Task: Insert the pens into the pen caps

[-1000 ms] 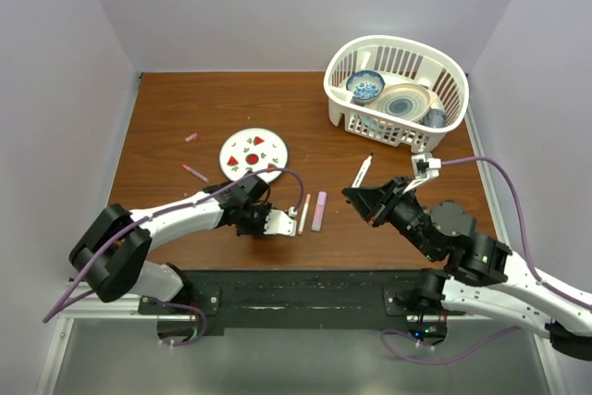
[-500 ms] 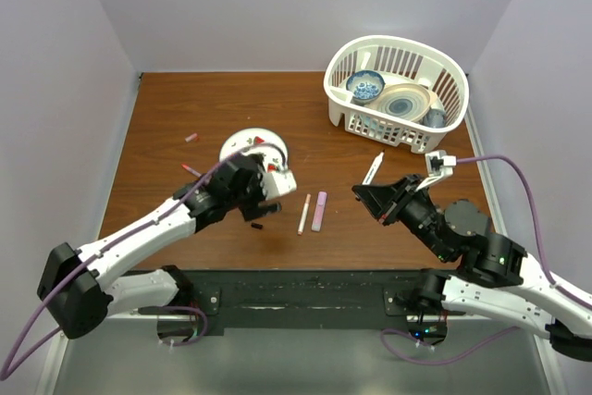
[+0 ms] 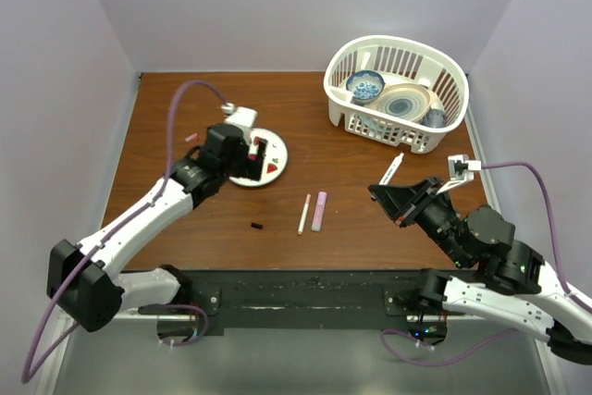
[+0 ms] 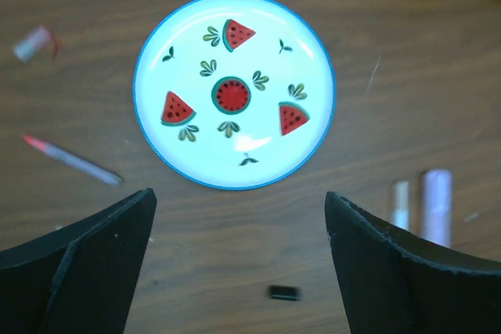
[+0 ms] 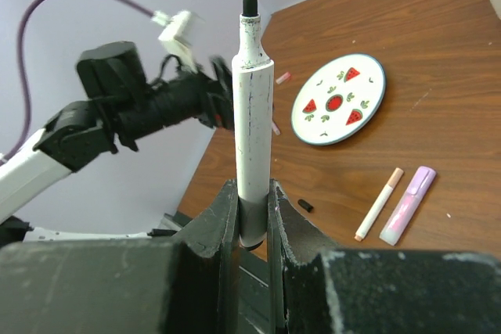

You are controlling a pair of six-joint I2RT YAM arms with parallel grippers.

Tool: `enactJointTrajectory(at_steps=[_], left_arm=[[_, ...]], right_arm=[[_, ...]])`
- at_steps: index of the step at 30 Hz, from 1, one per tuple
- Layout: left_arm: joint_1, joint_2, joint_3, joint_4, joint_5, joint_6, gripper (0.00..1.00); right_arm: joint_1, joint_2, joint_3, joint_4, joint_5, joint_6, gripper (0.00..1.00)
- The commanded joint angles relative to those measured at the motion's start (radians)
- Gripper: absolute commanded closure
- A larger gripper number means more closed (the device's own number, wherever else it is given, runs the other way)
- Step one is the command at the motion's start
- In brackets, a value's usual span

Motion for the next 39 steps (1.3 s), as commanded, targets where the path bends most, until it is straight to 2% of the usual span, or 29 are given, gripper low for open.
enactJointTrajectory(at_steps=[1, 2, 4, 5, 6, 8, 9, 14, 17, 22, 28, 39], left_arm=[[0.048, -0.111, -0.011, -0.039, 0.019, -0.593, 0.11], [0.044, -0.112, -0.023, -0.065, 0.010, -0.723, 0.17], [0.042, -0.103, -0.023, -0.186, -0.004, -0.839, 0.19], [0.040, -0.094, -0.017, -0.229, -0.007, -0.950, 0.22], [0.040, -0.085, -0.013, -0.317, -0.006, -0.998, 0.26], [0.040, -0.046, -0.003, -0.381, 0.030, -1.093, 0.35], [0.040, -0.031, -0.003, -0.443, 0.042, -1.124, 0.36], [0.025, 0.023, -0.040, -0.473, 0.085, -1.209, 0.42], [0.025, 0.038, -0.077, -0.498, 0.126, -1.295, 0.49], [0.007, 0.049, -0.149, -0.447, 0.180, -1.381, 0.53], [-0.045, 0.145, -0.132, -0.403, 0.183, -1.465, 0.55], [-0.072, 0.297, -0.111, -0.356, 0.169, -1.482, 0.54]], right_arm=[[-0.002, -0.008, 0.037, -0.027, 0.041, 0.012, 1.00], [0.000, -0.007, 0.043, -0.030, 0.036, 0.005, 1.00], [0.000, -0.004, 0.053, -0.037, 0.033, -0.001, 1.00], [-0.002, -0.002, 0.060, -0.043, 0.033, -0.008, 1.00], [-0.002, -0.001, 0.065, -0.046, 0.034, -0.013, 1.00], [0.000, 0.001, 0.070, -0.044, 0.036, -0.021, 1.00], [-0.002, 0.001, 0.068, -0.041, 0.038, -0.024, 1.00], [0.000, 0.016, 0.057, -0.030, 0.027, -0.025, 1.00], [0.000, 0.025, 0.059, -0.026, 0.022, -0.028, 1.00], [-0.002, 0.027, 0.048, -0.011, 0.016, -0.031, 1.00], [0.000, 0.036, 0.030, 0.003, 0.002, -0.021, 1.00], [-0.002, 0.055, 0.024, 0.019, -0.027, -0.016, 1.00]])
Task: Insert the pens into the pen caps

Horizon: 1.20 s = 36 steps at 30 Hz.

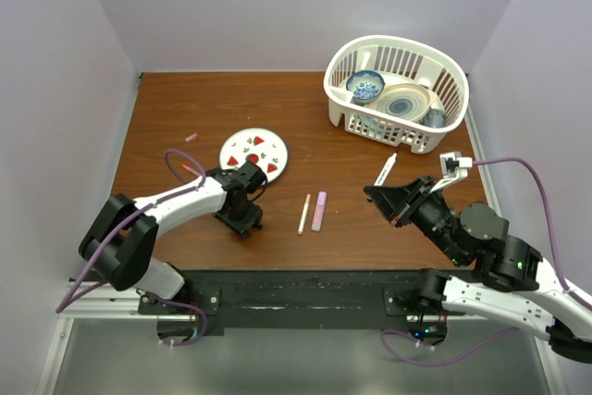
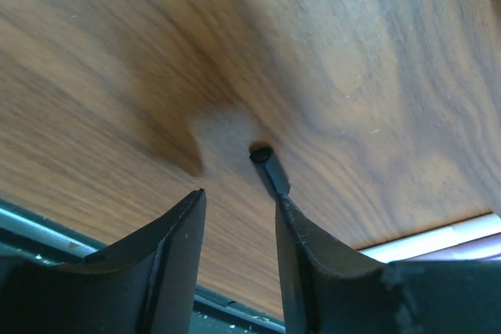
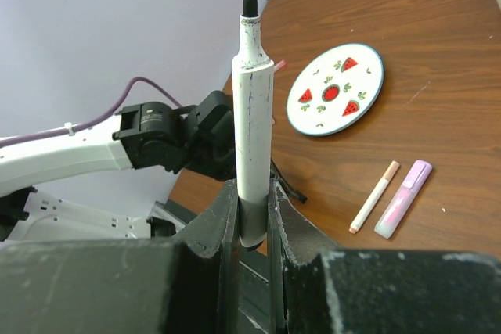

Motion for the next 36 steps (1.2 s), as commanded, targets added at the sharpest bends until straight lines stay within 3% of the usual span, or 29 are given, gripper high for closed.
enactJointTrajectory(at_steps=[1, 10, 19, 25, 30, 32, 36], left_arm=[[-0.007, 0.035, 0.045, 0.027, -0.031, -0.030, 0.54], [-0.007, 0.072, 0.050, 0.035, -0.048, -0.028, 0.54], [-0.007, 0.130, 0.048, 0.015, -0.065, -0.008, 0.62], [-0.007, 0.135, 0.013, 0.046, -0.053, 0.025, 0.77], [-0.007, 0.049, 0.021, 0.038, -0.069, 0.093, 0.99], [-0.007, -0.013, 0.036, 0.035, -0.083, 0.119, 1.00], [-0.014, -0.152, 0.044, 0.189, -0.056, 0.312, 1.00]], right_arm=[[-0.002, 0.014, -0.004, 0.046, -0.006, -0.002, 1.00], [-0.002, 0.026, -0.022, 0.074, -0.017, 0.004, 1.00], [-0.002, 0.035, -0.025, 0.065, -0.039, 0.013, 1.00], [-0.002, 0.021, -0.051, 0.060, -0.074, 0.037, 1.00], [-0.002, 0.092, -0.098, 0.083, -0.201, 0.044, 1.00], [-0.002, 0.115, -0.129, 0.129, -0.267, 0.044, 1.00], [0.001, 0.202, -0.192, 0.310, -0.440, 0.027, 1.00]])
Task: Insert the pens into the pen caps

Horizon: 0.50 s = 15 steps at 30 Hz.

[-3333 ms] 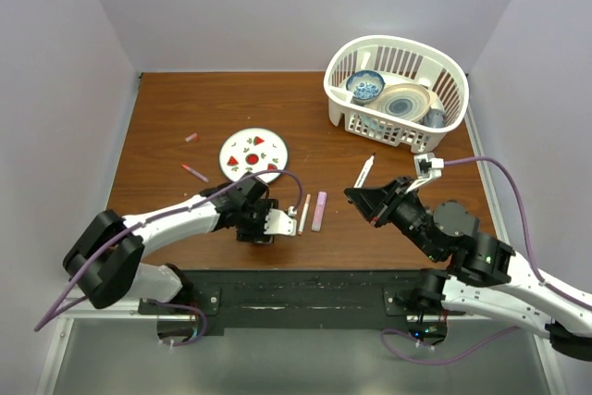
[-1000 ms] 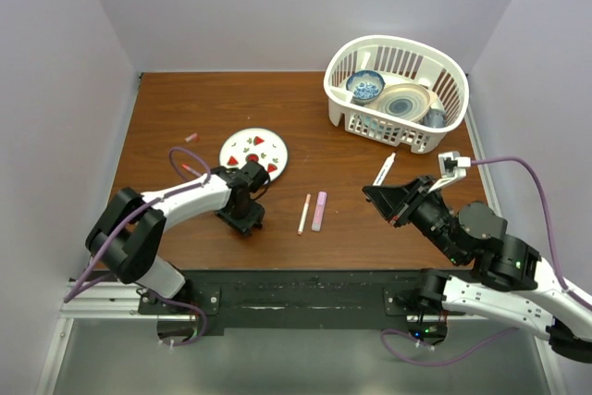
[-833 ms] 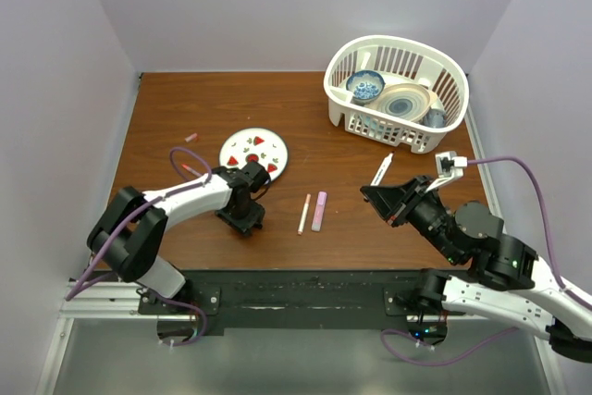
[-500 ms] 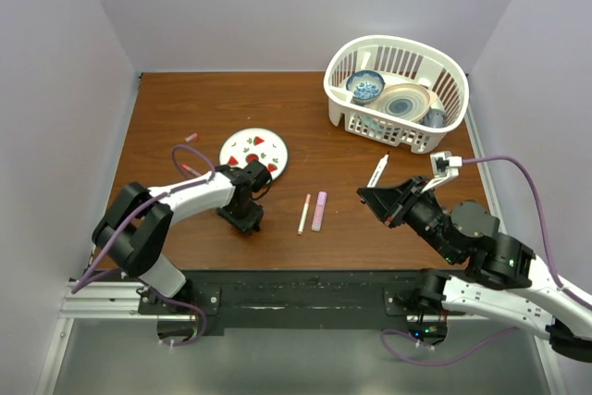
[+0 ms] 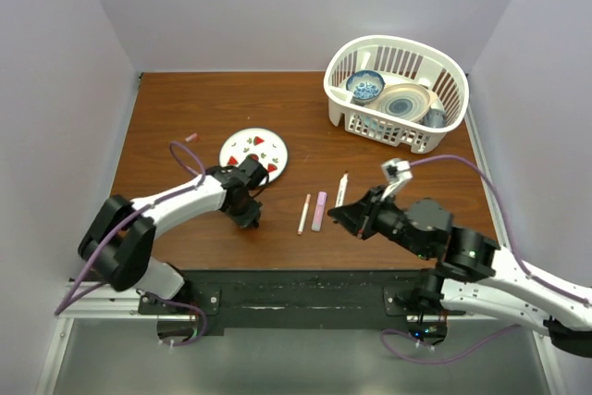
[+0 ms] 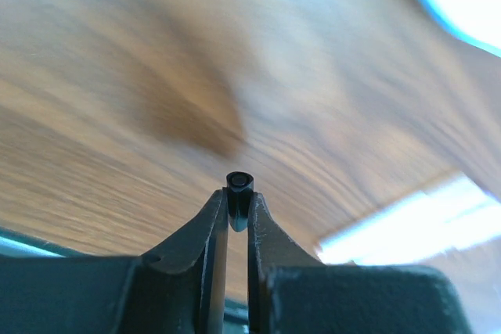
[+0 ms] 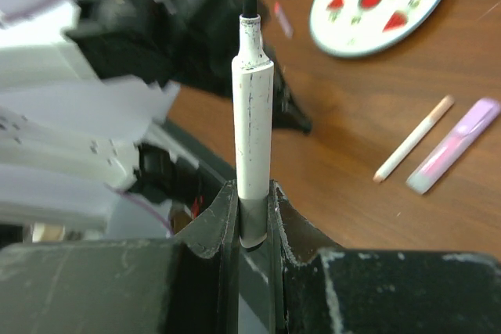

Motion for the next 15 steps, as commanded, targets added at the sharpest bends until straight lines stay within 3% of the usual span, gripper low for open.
enactJointTrajectory(at_steps=[1, 5, 9, 12, 15], left_arm=[[-0.020, -0.205, 0.020, 0.179, -0.009, 0.215, 1.00], [-0.048, -0.347, 0.000, 0.328, 0.025, 0.375, 1.00], [-0.050, -0.504, -0.092, 0.594, 0.129, 0.540, 1.00], [-0.051, -0.630, -0.202, 0.824, 0.238, 0.559, 1.00], [-0.050, -0.711, -0.264, 0.935, 0.286, 0.535, 1.00]], right_arm=[[0.000, 0.111, -0.048, 0.208, -0.253, -0.013, 1.00], [0.000, 0.201, -0.077, 0.323, -0.338, -0.026, 1.00], [0.000, 0.271, -0.111, 0.467, -0.398, -0.009, 1.00], [0.002, 0.309, -0.119, 0.509, -0.411, 0.002, 1.00], [0.000, 0.315, -0.131, 0.527, -0.401, 0.011, 1.00]])
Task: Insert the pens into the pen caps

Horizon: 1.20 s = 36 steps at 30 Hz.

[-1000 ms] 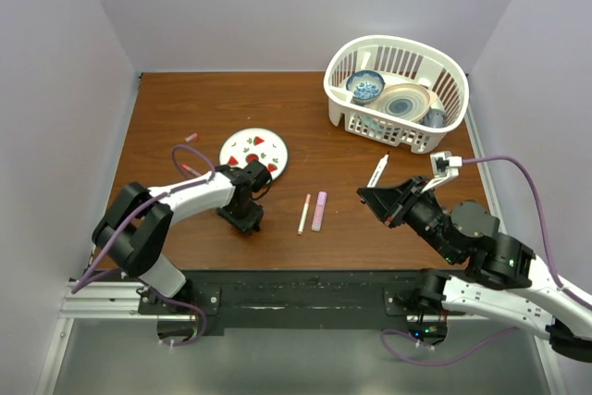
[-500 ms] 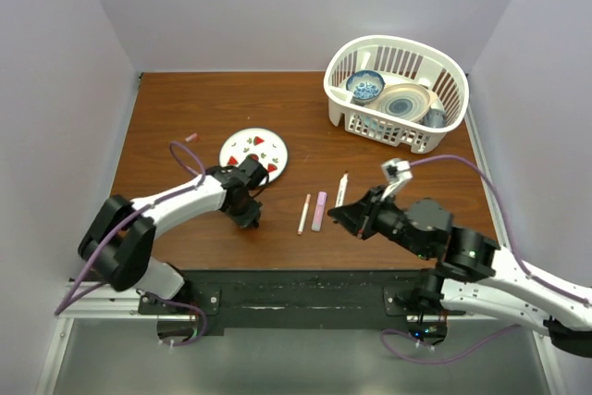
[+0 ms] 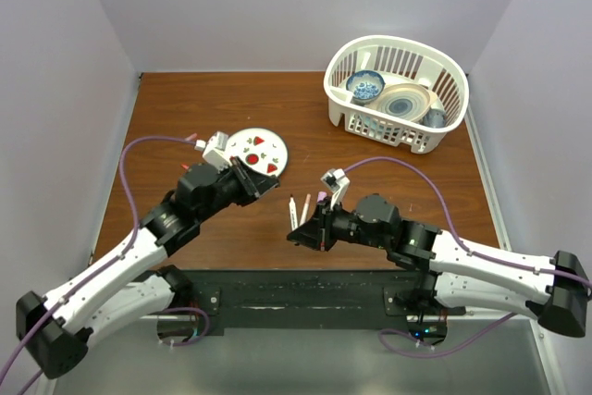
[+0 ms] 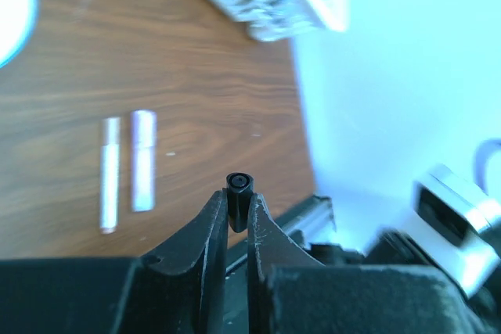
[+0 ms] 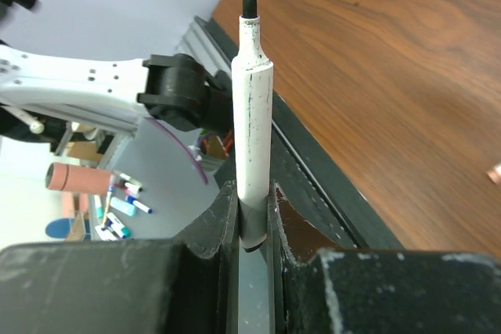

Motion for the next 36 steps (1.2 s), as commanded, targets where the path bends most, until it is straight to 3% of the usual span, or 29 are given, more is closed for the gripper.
enactJointTrajectory(at_steps=[1, 11, 36], left_arm=[[-0.005, -0.079, -0.074, 0.300, 0.129, 0.060, 1.00], [-0.003, -0.108, -0.095, 0.386, 0.235, 0.044, 1.00], [-0.005, -0.119, -0.137, 0.399, 0.296, 0.081, 1.00]], right_arm=[[0.000, -0.002, -0.020, 0.134, -0.030, 0.016, 1.00], [0.000, 0.033, -0.001, 0.147, -0.043, 0.023, 1.00], [0.000, 0.014, 0.012, 0.127, -0.024, 0.022, 1.00]])
